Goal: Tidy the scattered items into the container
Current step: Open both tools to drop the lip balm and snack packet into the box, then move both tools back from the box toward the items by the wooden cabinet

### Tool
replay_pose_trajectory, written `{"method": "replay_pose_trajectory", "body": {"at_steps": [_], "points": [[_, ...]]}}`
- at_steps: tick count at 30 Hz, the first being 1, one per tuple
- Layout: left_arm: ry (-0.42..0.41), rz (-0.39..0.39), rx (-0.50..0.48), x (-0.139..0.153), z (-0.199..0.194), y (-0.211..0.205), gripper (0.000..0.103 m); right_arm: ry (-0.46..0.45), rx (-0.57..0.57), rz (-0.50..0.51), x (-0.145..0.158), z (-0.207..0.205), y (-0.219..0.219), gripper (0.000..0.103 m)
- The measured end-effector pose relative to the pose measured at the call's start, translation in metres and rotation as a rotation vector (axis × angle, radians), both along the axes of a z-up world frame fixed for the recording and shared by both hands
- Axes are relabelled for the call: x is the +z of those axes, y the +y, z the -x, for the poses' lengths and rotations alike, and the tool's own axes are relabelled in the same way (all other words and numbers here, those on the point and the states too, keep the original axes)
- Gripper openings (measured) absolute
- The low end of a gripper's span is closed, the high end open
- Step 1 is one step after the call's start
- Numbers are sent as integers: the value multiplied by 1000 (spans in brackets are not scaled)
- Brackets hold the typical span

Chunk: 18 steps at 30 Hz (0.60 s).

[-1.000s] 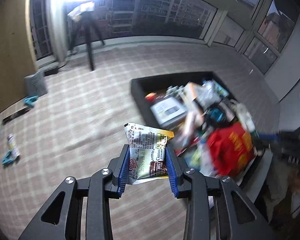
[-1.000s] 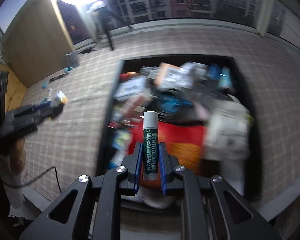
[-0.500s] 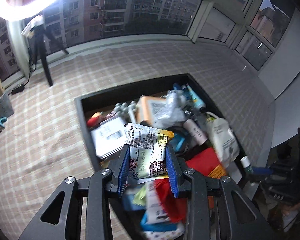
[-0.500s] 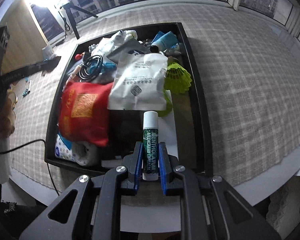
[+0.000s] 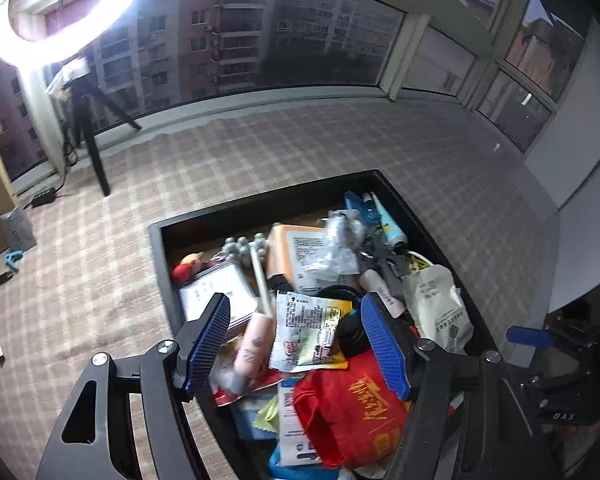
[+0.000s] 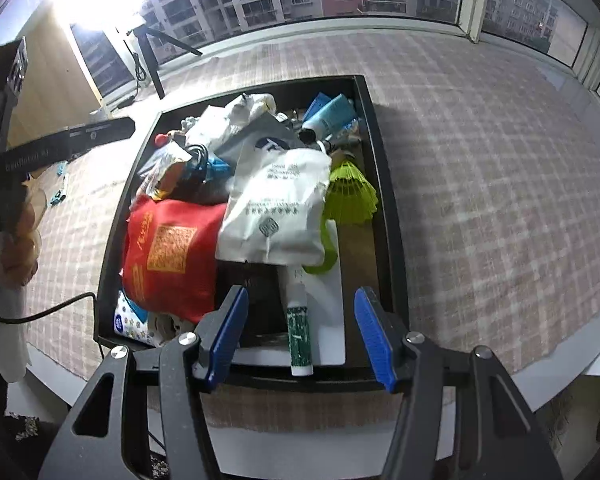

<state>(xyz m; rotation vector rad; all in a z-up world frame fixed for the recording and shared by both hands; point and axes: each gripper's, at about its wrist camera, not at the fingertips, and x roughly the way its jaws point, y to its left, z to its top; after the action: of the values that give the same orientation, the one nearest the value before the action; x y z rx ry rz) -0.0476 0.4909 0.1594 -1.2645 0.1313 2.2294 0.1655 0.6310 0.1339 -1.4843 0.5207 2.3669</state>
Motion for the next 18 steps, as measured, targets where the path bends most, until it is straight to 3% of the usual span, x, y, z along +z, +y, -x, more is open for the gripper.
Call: {"method": "replay_pose_trajectory", "body": {"at_steps": [8, 18], "points": [[-7, 28, 121, -6, 6, -54, 66, 34, 74, -11, 13, 34, -15, 55], [-22, 59, 284, -14, 15, -191, 66, 87, 199, -30, 38, 109, -85, 55]]}}
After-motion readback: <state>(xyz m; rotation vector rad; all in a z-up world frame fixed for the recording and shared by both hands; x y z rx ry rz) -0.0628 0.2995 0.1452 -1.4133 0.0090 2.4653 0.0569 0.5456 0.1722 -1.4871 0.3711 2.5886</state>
